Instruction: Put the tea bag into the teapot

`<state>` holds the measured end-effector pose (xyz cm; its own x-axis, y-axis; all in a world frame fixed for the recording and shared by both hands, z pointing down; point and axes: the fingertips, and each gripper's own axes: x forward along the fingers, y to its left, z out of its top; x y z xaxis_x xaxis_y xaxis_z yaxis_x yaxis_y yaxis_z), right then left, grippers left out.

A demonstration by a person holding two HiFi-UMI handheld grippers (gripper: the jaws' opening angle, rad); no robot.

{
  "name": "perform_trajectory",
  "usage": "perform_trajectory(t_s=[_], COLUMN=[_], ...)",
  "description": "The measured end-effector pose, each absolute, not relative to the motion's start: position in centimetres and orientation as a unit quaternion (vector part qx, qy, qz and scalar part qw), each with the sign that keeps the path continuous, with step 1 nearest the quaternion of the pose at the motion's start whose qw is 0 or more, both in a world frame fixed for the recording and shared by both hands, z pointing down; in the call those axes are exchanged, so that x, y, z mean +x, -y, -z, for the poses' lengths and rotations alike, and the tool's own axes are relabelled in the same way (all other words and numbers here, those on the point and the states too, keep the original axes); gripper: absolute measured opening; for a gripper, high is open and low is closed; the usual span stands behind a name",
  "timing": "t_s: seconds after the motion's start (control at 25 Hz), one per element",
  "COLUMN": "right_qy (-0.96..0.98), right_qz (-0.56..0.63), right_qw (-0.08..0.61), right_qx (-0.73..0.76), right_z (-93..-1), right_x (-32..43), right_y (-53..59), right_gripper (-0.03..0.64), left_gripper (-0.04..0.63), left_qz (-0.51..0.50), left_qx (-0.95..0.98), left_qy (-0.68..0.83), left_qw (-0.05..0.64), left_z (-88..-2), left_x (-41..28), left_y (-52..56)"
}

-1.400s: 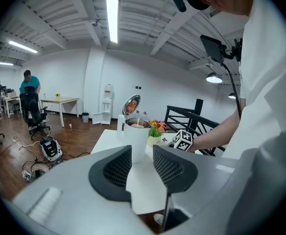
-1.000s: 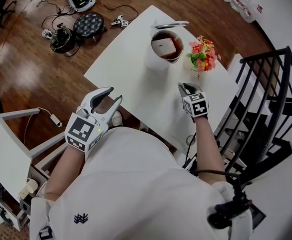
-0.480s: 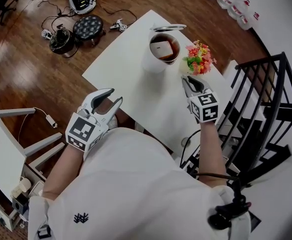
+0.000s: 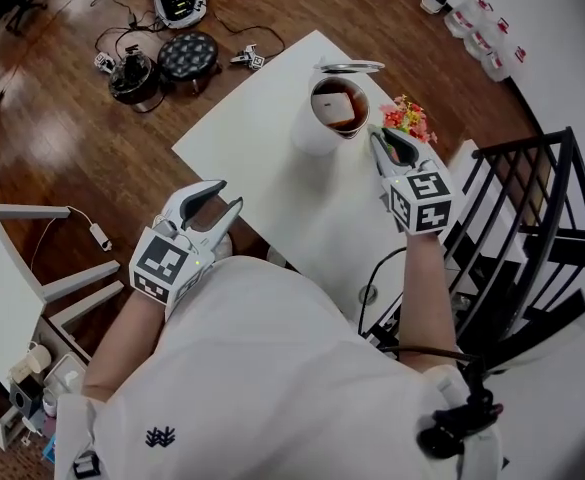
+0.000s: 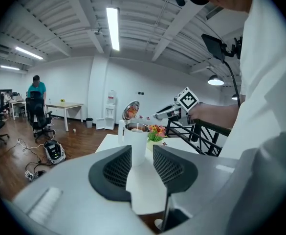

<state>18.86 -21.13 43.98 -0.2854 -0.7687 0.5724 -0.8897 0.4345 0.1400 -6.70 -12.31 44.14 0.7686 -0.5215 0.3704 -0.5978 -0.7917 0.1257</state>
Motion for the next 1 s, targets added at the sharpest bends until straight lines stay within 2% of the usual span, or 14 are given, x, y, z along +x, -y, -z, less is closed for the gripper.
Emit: perform_trajectory(t_s=[0.6, 1.0], right_qy=[0.811, 0.802], right_qz=[-0.080, -0.079], right_qw=[0.297, 0.338], right_qx=[0.497, 0.486], right_z=[-44.4, -47.7], right_x=[15.9, 15.8], right_y=[26.9, 29.1], right_gripper=[0.072, 0.072], left_gripper=[0.127, 0.127], left_qz=[-0.163, -0.166], left_qx=[0.918, 0.910], left_qy=[0.339, 0.355], left_qw=[0.123, 0.133], left_z=[-43.8, -44.3], left_x=[-9.0, -10.1], left_y=[12.1, 11.7])
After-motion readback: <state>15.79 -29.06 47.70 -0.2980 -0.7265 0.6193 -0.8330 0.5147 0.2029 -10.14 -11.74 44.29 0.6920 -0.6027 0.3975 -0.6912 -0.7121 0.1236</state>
